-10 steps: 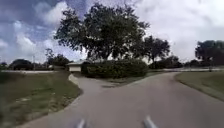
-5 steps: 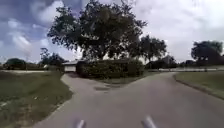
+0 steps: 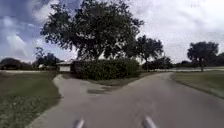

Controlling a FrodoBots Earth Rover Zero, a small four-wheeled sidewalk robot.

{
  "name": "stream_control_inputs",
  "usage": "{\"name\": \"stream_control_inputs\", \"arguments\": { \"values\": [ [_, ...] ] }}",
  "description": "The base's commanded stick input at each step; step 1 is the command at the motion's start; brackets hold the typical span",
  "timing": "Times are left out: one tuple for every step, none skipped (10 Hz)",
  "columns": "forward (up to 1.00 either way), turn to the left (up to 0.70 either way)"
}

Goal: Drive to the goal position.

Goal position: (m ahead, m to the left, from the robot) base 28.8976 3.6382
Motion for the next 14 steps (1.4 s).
{"name": "stream_control_inputs", "arguments": {
  "values": [
    [0.69, 0.34],
    [0.69, 0.34],
    [0.69, 0.34],
    [0.69, 0.34],
    [0.69, 0.34],
    [0.69, 0.34],
    [0.69, 0.27],
    [0.69, 0.14],
    [0.69, 0.03],
    [0.69, 0.03],
    [0.69, 0.03],
    [0.69, 0.03],
    [0.69, 0.03],
    [0.69, 0.03]
  ]
}}
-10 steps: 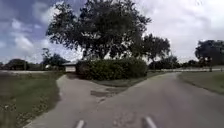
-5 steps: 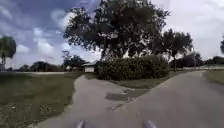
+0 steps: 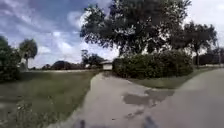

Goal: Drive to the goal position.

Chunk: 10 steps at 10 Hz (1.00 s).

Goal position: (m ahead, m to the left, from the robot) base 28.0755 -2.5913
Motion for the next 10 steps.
{"name": "stream_control_inputs", "arguments": {
  "values": [
    [0.69, 0.03],
    [0.69, 0.03],
    [0.69, 0.03],
    [0.69, 0.03],
    [0.69, 0.03],
    [0.69, 0.03],
    [0.69, 0.03],
    [0.69, 0.03],
    [0.69, 0.03],
    [0.69, 0.03]
  ]
}}
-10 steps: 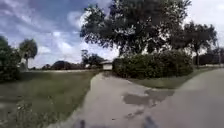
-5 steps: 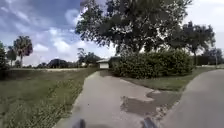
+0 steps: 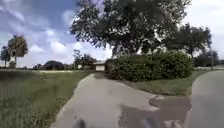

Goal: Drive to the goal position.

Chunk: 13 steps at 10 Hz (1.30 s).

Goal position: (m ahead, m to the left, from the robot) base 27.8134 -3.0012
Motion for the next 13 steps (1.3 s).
{"name": "stream_control_inputs", "arguments": {
  "values": [
    [0.69, 0.03],
    [0.69, 0.18],
    [0.69, 0.30],
    [0.69, 0.34],
    [0.69, 0.34],
    [0.69, 0.34],
    [0.69, 0.34],
    [0.69, 0.34],
    [0.69, 0.34],
    [0.69, 0.34],
    [0.69, 0.29],
    [0.69, 0.20],
    [0.69, 0.03]
  ]
}}
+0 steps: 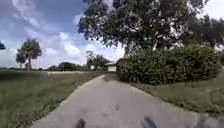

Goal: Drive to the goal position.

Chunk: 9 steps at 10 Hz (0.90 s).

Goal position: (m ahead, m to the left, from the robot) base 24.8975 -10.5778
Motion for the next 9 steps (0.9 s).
{"name": "stream_control_inputs", "arguments": {
  "values": [
    [0.69, 0.03],
    [0.69, 0.03],
    [0.69, 0.03],
    [0.69, 0.03],
    [0.69, 0.03],
    [0.69, 0.03],
    [0.69, 0.03],
    [0.69, 0.03],
    [0.69, 0.03]
  ]
}}
